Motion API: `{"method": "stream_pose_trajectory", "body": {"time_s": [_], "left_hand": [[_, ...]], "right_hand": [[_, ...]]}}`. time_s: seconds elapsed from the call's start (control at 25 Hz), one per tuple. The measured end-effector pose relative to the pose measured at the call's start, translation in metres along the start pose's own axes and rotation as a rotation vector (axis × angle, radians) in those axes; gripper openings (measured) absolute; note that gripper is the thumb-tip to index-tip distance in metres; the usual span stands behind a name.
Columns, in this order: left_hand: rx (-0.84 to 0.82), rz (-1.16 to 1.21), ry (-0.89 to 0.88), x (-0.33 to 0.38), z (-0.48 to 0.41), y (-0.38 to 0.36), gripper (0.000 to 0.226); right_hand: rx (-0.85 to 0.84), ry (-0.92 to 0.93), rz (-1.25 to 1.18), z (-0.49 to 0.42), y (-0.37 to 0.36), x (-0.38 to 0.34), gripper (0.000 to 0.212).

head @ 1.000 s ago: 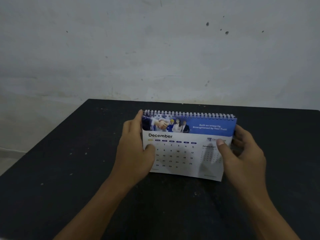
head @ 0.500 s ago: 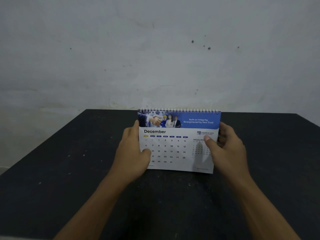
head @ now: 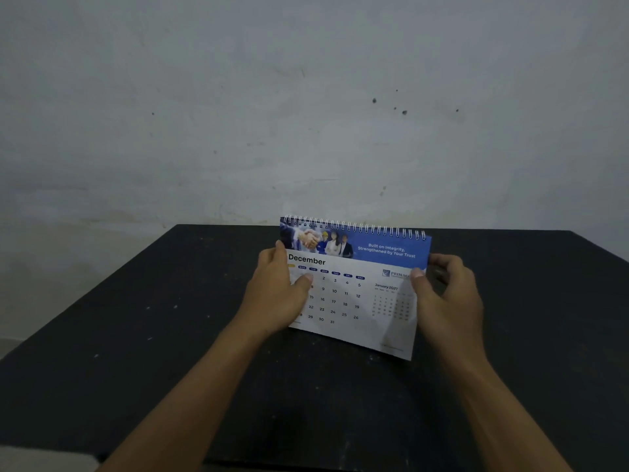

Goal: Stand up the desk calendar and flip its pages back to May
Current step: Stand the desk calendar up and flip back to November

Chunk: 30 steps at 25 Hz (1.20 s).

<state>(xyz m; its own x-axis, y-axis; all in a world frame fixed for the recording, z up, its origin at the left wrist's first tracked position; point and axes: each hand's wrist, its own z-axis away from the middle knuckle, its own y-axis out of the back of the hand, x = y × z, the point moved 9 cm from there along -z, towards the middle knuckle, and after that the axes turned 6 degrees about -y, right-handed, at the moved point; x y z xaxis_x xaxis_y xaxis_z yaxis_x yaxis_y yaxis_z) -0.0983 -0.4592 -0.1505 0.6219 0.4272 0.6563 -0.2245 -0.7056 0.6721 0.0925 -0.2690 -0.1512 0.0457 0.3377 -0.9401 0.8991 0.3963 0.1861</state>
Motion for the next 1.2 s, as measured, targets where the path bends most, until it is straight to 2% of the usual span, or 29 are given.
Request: {"method": "stream_pose_trajectory", "body": {"time_s": [0.2,0.36,0.52,0.68,0.8,0.88,0.96,1.04,1.2], "left_hand": [[-0.109,0.002,0.044,0.008,-0.007,-0.017,0.068],[-0.22,0.123,0.052,0.024,0.008,-0.039,0.077],[-0.253,0.218,0.007,0.041,0.031,-0.044,0.075],[-0.157,0.288,-0.081,0.064,0.057,-0.031,0.061],[0.056,0.304,-0.109,0.072,0.079,-0.012,0.047],[0.263,0.236,-0.184,0.082,0.099,0.008,0.029],[0.401,0.138,-0.283,0.094,0.117,0.021,0.02],[0.46,0.045,-0.328,0.1,0.126,0.028,0.015],[0.549,-0.119,-0.25,0.092,0.131,0.045,0.015]], "right_hand": [[-0.001,0.174,-0.005,0.024,0.013,-0.01,0.009],[-0.002,0.321,0.084,0.046,0.016,-0.022,0.008],[-0.016,0.359,0.049,0.061,0.011,-0.029,0.008],[-0.013,0.384,-0.007,0.07,0.007,-0.037,0.016],[-0.046,0.412,-0.009,0.078,0.0,-0.043,0.015],[-0.073,0.431,-0.011,0.084,-0.007,-0.047,0.01],[-0.096,0.441,-0.02,0.09,-0.014,-0.051,0.005],[-0.119,0.442,-0.027,0.094,-0.022,-0.054,0.006],[-0.177,0.462,-0.032,0.105,-0.041,-0.062,0.006]]}}
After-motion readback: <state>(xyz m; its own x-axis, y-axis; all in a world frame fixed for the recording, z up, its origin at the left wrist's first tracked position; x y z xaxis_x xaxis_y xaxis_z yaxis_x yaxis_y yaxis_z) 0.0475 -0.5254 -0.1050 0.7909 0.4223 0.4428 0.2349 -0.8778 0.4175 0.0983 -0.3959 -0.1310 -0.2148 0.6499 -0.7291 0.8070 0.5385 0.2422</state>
